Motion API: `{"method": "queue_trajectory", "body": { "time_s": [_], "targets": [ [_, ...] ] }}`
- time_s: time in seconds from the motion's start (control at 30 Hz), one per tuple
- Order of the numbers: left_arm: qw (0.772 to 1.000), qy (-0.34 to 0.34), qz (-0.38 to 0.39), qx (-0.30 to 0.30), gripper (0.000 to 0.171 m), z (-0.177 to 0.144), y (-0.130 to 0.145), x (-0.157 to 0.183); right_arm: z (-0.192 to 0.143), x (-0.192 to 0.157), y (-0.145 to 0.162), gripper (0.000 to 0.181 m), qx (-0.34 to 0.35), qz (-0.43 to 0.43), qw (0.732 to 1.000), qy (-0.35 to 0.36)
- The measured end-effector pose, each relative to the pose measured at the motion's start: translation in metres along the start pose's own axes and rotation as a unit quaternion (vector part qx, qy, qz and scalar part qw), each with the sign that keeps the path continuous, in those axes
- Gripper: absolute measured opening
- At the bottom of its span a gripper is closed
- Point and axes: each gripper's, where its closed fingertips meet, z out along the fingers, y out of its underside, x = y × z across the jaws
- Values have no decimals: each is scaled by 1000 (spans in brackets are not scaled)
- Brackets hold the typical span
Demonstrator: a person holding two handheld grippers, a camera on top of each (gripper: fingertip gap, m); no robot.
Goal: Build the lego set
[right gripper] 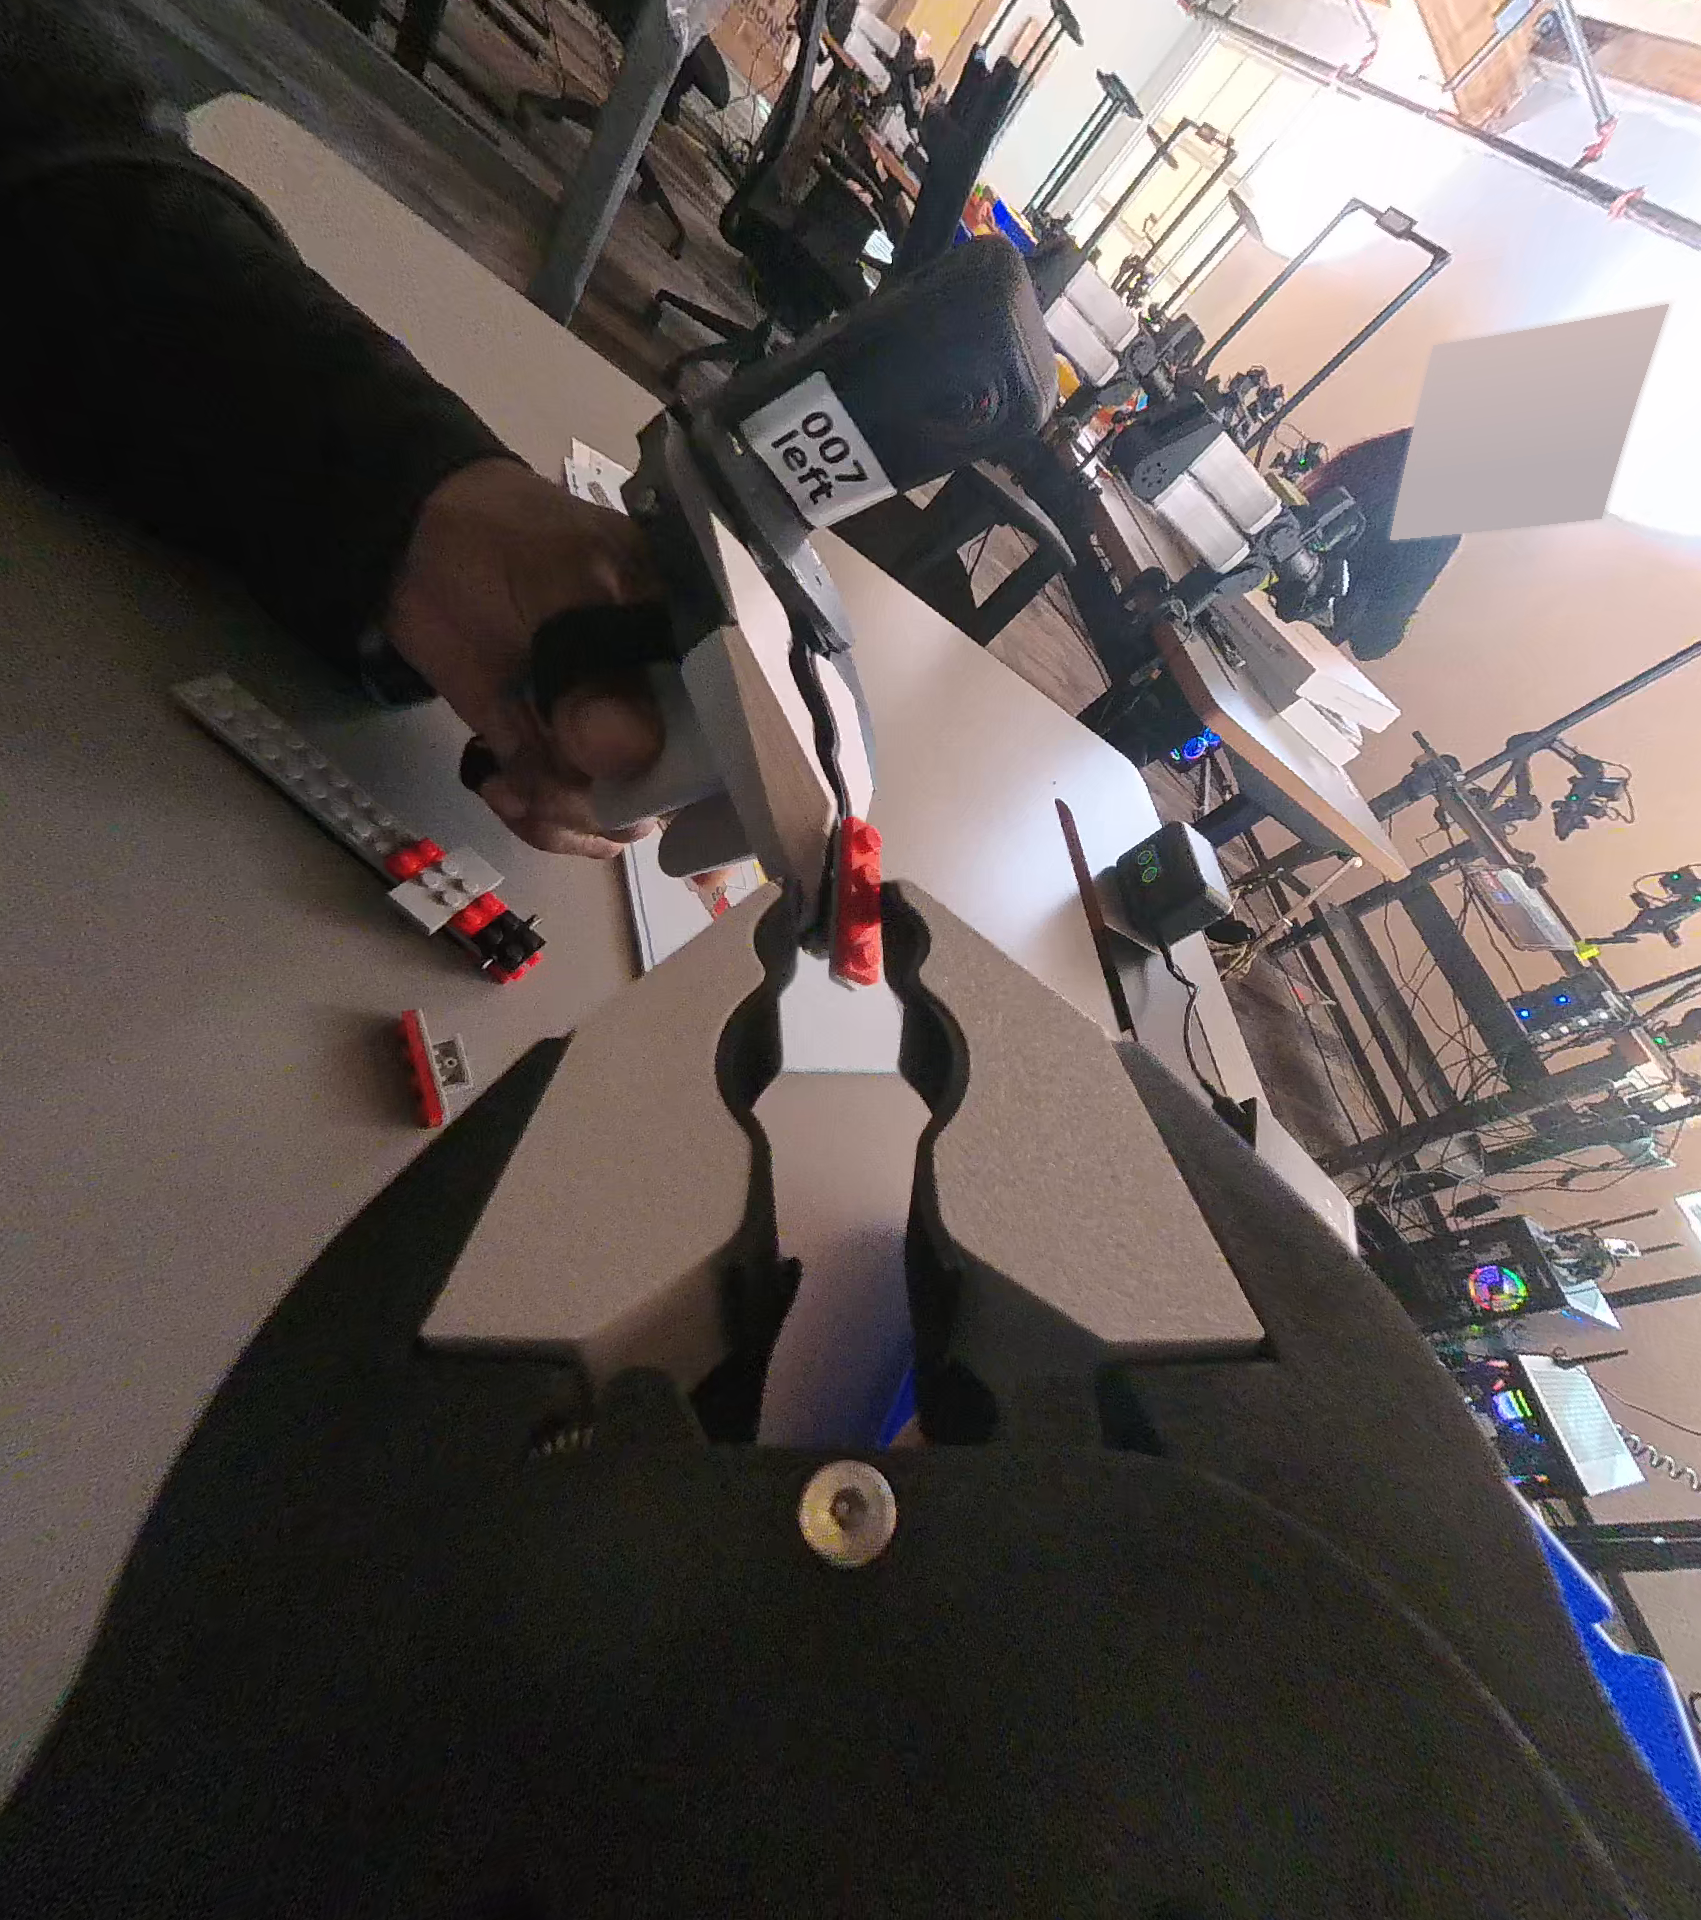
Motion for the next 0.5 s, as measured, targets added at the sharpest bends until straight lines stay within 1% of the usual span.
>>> {"method": "queue_trajectory", "body": {
  "time_s": [0.27,0.5],
  "targets": [
    [1000,2,6,-9,2,1,3,2,-1,-1,0,12,6,34,999,-17],
    [1000,1,2,-9,2,1,4,0,0,-4,2,16,0,53,998,-30]
  ]
}}
